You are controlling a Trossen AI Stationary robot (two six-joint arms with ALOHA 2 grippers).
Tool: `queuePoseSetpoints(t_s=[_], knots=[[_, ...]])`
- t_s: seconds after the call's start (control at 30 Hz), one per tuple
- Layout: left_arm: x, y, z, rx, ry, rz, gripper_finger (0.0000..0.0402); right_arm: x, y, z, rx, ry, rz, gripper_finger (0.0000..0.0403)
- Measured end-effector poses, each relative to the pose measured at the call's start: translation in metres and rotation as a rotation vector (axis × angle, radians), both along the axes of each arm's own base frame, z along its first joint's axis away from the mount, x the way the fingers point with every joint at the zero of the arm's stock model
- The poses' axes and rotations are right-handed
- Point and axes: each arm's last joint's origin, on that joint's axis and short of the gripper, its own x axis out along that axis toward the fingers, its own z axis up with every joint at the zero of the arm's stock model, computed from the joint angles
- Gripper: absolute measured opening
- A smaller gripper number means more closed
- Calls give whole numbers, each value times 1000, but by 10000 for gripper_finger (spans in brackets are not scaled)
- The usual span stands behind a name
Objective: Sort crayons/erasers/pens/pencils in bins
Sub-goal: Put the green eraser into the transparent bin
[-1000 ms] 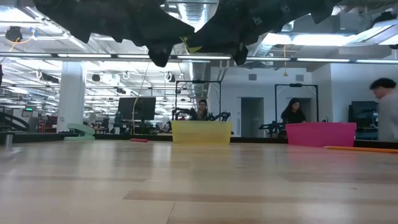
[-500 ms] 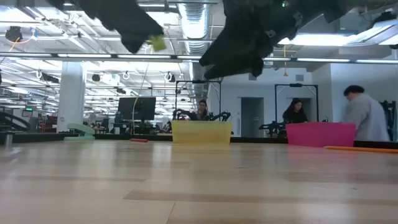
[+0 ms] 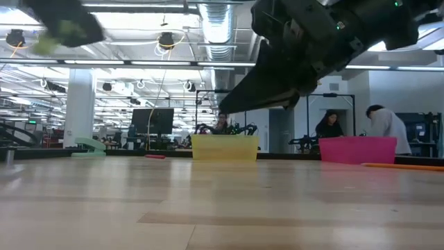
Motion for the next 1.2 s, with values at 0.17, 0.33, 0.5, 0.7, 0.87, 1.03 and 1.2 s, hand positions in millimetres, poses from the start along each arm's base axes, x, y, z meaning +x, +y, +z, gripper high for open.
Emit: queuePoseSetpoints(t_s=[0.17,0.33,0.5,0.7,0.87,1.03,1.2], knots=[[-21,-20,-4,-96,197,40,10,-2,1,3,-20,11,7,11],[-43,-43,-19,-163,361,55,10,-4,7,5,-52,-7,34,7],[-54,-54,-54,-195,395,62,10,-4,7,6,-51,-14,31,9],[-59,-54,-96,-288,393,46,10,-4,7,6,-52,-17,31,6],[-69,-47,-116,-294,474,45,10,-4,7,6,-52,-17,30,5],[-69,-48,-121,-363,485,42,38,-4,7,6,-56,-17,32,4],[-68,-51,-118,-417,525,72,99,-4,7,6,-56,-17,32,7]])
